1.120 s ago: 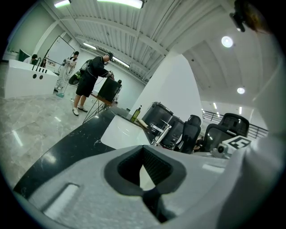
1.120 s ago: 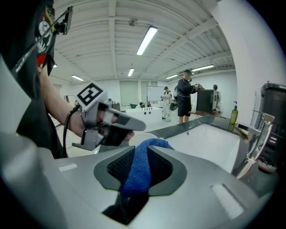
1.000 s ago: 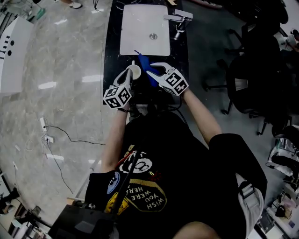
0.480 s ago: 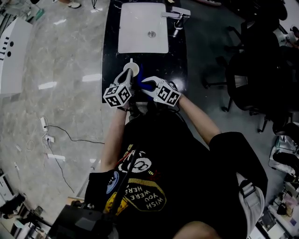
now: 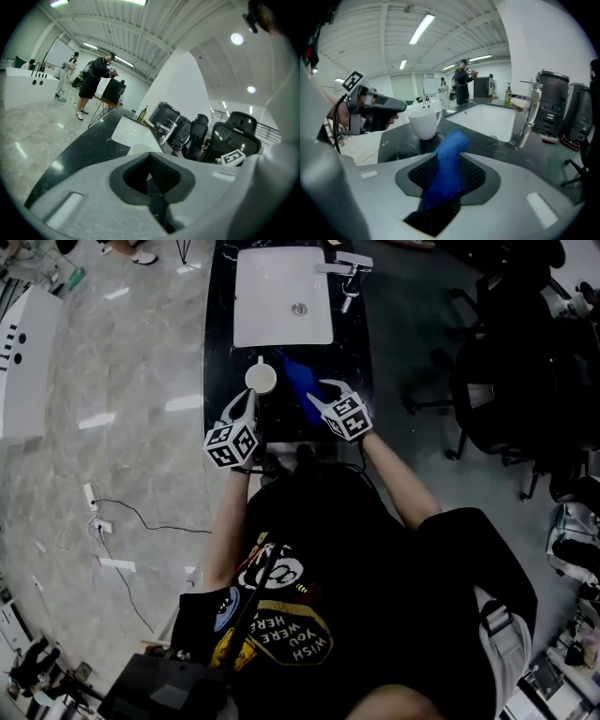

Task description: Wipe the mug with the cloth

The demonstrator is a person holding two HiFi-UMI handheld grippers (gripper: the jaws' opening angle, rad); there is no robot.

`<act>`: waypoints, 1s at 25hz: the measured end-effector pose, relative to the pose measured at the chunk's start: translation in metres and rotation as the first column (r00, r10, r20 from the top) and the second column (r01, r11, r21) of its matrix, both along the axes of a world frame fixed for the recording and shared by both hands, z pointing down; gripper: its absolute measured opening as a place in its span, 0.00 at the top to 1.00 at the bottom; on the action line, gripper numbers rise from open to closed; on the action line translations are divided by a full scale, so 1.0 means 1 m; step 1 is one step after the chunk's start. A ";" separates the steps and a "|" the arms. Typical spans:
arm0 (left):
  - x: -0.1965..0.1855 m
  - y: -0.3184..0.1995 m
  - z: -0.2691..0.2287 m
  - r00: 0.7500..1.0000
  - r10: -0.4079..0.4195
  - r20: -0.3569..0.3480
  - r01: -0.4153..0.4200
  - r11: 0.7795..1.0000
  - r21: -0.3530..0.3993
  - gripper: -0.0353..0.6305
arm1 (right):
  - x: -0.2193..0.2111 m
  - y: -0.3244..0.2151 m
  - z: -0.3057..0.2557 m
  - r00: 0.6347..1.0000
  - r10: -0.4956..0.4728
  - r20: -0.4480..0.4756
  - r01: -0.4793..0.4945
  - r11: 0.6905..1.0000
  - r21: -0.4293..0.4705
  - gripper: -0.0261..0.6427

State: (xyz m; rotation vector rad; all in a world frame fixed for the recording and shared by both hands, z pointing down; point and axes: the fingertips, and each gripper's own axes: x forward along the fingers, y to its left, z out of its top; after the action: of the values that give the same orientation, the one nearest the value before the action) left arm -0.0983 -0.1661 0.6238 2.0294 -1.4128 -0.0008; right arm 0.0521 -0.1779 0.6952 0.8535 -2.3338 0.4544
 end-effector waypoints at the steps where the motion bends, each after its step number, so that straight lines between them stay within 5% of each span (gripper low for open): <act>1: 0.001 0.005 -0.001 1.000 0.014 0.019 -0.014 1.000 0.004 0.94 | 0.009 0.001 -0.005 0.999 0.045 0.018 -0.046 0.999 0.016 0.74; 7: 0.001 0.026 -0.015 0.982 0.037 0.184 -0.045 0.998 0.037 0.94 | 0.004 0.014 -0.086 0.972 0.128 0.196 -0.167 0.966 0.198 0.87; 12: 0.019 0.034 -0.038 0.945 0.062 0.321 -0.096 0.991 0.090 0.94 | -0.020 0.021 -0.120 0.965 0.109 0.238 -0.172 0.950 0.262 0.96; 17: 0.026 0.039 -0.056 0.942 0.034 0.334 -0.088 0.985 0.148 0.94 | -0.028 0.024 -0.118 0.972 0.113 0.205 -0.164 0.954 0.252 0.96; 25: 0.025 0.046 -0.046 0.949 0.054 0.311 -0.093 0.989 0.113 0.94 | -0.021 0.030 -0.105 0.975 0.146 0.168 -0.180 0.961 0.209 0.96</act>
State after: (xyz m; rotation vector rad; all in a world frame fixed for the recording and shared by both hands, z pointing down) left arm -0.0736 -0.1197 0.5779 2.2610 -1.5554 0.2763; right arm 0.0312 -0.1479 0.5901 1.1621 -2.4977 0.3385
